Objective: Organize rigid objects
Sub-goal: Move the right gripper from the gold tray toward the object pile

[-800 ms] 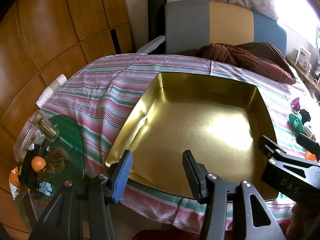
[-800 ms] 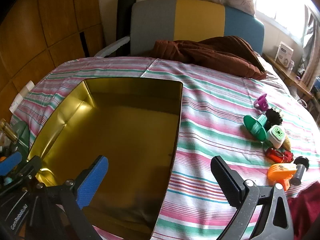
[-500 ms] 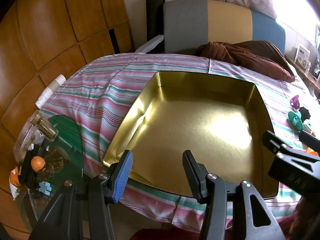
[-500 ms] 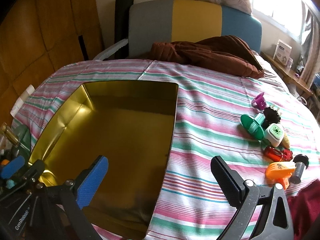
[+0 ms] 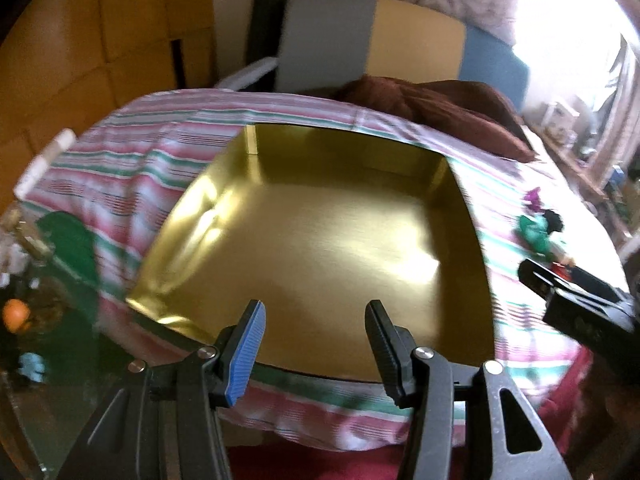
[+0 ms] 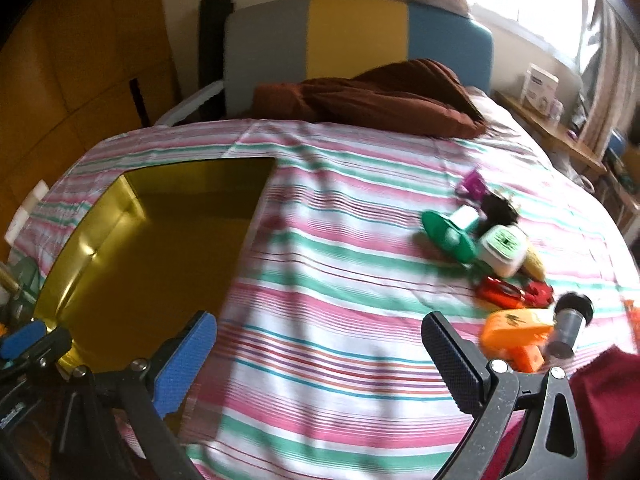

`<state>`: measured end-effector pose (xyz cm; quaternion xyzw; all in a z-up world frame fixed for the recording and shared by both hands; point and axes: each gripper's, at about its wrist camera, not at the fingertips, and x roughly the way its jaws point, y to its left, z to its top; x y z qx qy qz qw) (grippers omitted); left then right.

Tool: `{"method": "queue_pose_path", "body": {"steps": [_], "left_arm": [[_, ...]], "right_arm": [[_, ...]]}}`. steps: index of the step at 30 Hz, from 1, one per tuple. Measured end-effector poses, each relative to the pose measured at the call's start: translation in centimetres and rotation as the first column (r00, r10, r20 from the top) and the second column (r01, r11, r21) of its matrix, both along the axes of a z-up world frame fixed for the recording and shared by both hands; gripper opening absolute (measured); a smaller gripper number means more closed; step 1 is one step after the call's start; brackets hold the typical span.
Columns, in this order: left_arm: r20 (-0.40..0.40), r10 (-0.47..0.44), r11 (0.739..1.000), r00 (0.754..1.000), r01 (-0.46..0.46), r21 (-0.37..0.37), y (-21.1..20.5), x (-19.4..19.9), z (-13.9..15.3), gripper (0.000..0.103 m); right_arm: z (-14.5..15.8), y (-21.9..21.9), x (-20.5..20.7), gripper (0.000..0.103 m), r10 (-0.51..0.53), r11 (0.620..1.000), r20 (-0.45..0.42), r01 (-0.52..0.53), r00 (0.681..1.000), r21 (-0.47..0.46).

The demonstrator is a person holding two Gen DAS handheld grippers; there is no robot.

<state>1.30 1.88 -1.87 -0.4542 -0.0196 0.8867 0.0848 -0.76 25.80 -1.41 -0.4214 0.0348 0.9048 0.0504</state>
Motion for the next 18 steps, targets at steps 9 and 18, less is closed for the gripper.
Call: {"method": "queue_pose_path", "body": {"steps": [9, 18], "left_arm": [[0.038, -0.177, 0.974, 0.984, 0.169, 0.148, 3.9, 1.0, -0.1, 0.052], [-0.032, -0.286, 0.956, 0.958, 0.287, 0.055, 9.2, 1.7, 1.2, 0.052]], "right_arm": [[0.1, 8.3, 1.4, 0.103, -0.147, 0.989, 0.005, 0.147, 0.989, -0.034], [-0.2, 18.0, 2.8, 0.103, -0.376, 0.926, 0.064, 0.377, 0.924, 0.0]]}}
